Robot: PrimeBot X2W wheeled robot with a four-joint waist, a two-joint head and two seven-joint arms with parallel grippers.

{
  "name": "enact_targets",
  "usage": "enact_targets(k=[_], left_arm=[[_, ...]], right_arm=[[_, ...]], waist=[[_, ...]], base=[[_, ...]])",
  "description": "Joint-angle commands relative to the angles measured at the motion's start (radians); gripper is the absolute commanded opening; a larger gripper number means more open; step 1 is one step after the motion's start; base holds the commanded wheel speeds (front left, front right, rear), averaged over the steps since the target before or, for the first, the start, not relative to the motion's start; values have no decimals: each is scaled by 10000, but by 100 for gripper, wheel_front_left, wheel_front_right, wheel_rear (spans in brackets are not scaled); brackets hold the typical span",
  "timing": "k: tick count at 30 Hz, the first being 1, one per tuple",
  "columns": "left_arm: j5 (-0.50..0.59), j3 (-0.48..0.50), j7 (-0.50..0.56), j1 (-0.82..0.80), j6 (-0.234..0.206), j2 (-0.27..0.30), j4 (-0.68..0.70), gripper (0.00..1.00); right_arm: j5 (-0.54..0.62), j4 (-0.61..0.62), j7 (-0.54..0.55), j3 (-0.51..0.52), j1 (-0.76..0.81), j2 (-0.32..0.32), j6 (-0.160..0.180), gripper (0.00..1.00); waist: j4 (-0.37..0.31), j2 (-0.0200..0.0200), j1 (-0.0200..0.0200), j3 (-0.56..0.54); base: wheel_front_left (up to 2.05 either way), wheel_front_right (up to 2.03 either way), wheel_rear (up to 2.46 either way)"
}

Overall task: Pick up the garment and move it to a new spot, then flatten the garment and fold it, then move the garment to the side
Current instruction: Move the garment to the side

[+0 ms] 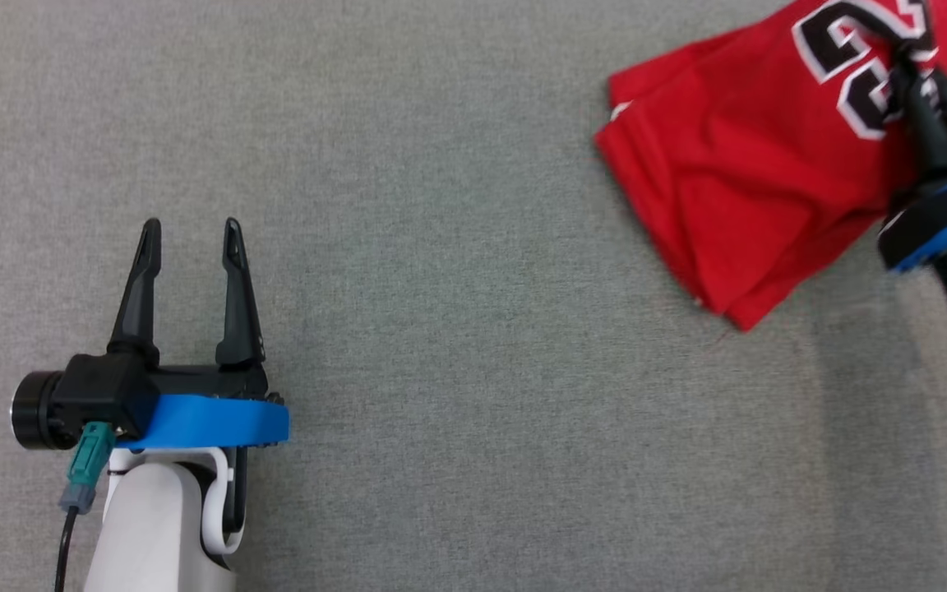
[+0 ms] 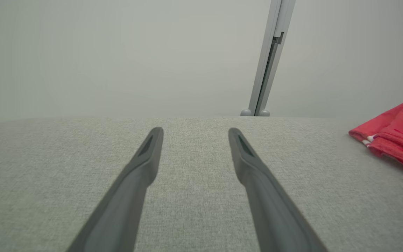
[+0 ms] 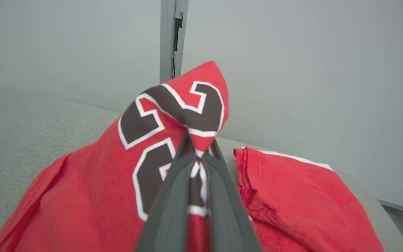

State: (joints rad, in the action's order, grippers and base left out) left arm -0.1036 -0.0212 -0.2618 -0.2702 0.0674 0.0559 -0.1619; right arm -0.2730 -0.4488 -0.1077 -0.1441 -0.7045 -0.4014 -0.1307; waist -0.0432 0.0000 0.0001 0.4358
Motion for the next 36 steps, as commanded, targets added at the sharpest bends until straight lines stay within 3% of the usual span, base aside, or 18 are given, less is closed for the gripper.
enact_targets(k=[1,11,17,23,27,28,30,36], left_arm=[[17,-67,-44,-263,2,-15,105,100],[89,-131,-42,-754,-33,-30,423,100],[153,-213,-42,-920,1,-35,437,100],[156,-209,-44,-965,6,-36,532,100],[140,-180,-42,-972,11,-39,573,100],[136,-155,-42,-964,11,-38,591,100],[140,-139,-42,-942,19,-41,615,100],[119,-132,-44,-806,-26,-44,561,100]], right_arm=[[84,-120,188,93,-455,-364,-3,0],[-144,-991,765,689,-2005,-2589,-1,0],[-350,-1845,1050,1057,-2479,-3560,-1,0],[-63,-2606,1409,1218,-2639,-3931,-1,0],[92,-2892,1550,1153,-2721,-3761,-1,0],[114,-3013,1641,1216,-2792,-3694,-1,17],[257,-3191,1747,1290,-2915,-3603,-1,100],[785,-3629,1606,1464,-3002,-3252,-3,100]], waist=[[218,0,-1,350],[369,0,-1,1377],[397,0,-1,1567],[441,0,-1,1581],[463,0,-1,1599],[459,0,-1,1607],[465,0,-1,1616],[536,0,-1,1277]], base=[[0,0,0],[0,0,0],[0,0,0],[0,0,0],[0,0,0],[0,0,0],[0,0,0],[0,0,0]])
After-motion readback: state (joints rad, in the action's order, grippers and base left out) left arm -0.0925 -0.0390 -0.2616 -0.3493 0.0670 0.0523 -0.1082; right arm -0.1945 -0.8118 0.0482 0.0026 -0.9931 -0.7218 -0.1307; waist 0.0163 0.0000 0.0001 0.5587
